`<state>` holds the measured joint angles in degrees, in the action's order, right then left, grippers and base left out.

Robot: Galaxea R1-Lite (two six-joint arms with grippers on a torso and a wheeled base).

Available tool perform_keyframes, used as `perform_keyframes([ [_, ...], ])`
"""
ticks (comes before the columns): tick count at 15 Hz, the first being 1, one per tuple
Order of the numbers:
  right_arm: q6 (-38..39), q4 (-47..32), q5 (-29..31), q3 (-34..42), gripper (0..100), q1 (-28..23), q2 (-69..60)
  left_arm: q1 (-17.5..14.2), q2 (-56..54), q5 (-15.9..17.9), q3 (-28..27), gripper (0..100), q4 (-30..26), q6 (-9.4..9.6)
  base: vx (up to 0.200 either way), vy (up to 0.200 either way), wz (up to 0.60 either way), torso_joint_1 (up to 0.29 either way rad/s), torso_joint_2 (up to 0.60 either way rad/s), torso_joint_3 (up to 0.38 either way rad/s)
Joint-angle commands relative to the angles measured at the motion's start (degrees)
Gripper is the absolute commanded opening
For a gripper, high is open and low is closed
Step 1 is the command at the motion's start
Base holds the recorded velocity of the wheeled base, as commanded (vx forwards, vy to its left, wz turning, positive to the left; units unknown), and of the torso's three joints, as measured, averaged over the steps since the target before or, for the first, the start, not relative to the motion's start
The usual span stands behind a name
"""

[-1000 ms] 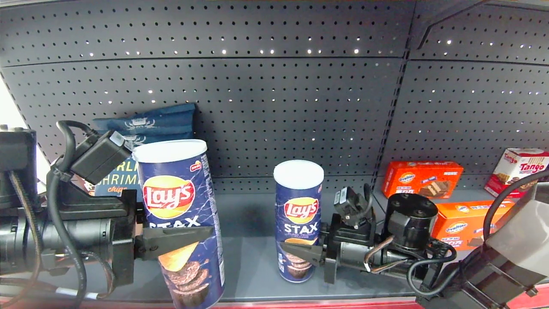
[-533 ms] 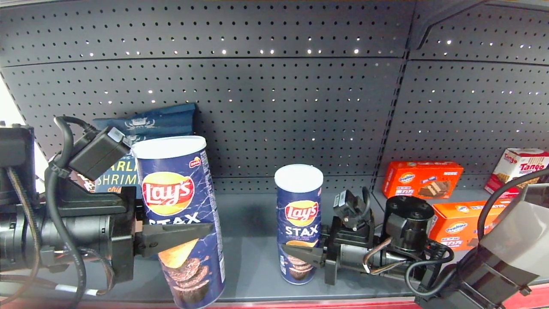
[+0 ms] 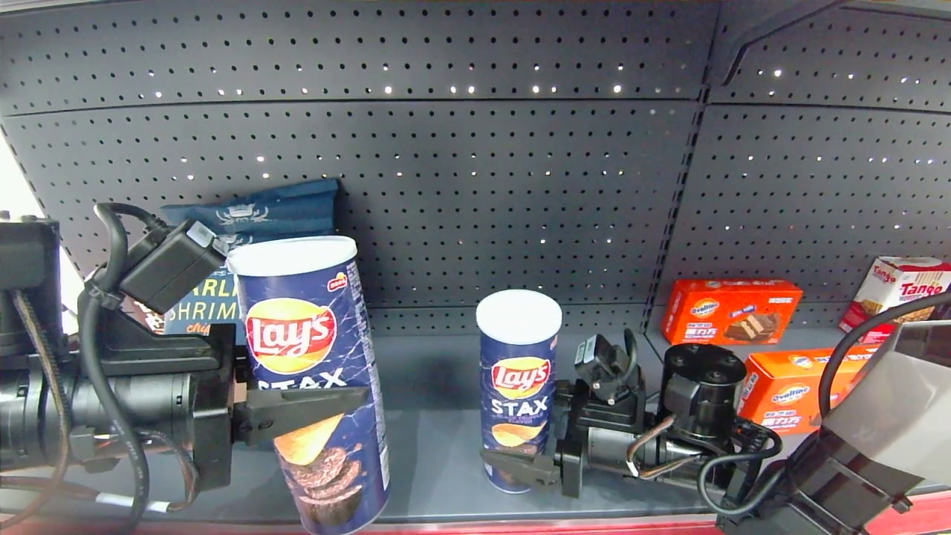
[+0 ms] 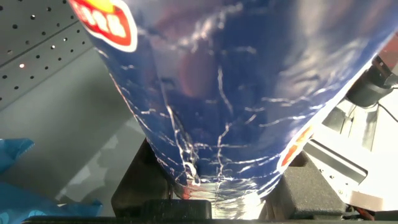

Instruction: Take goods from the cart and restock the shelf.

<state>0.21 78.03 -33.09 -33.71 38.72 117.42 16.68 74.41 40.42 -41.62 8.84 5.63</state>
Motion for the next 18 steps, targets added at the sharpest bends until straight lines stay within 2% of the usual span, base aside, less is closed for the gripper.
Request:
perform_keyframes([
  [1,0.06,0.01,-0.05,0.04,100,-0.05,0.18,0.02,0.03,0.01,0.22,0,0.04,-0.01,0.0,0.0,0.0,0.0,0.0,0.0],
  [9,-0.03,0.1,0.13,2.15,100,-1.19,-2.81,0.02,0.03,0.09,0.57,0,0.04,-0.01,0.0,0.0,0.0,0.0,0.0,0.0],
  [18,0.32,-0.69,0.39,17.8,100,-2.33,-24.34,-0.07,0.21,0.09,0.84,0,0.04,-0.01,0.0,0.0,0.0,0.0,0.0,0.0],
])
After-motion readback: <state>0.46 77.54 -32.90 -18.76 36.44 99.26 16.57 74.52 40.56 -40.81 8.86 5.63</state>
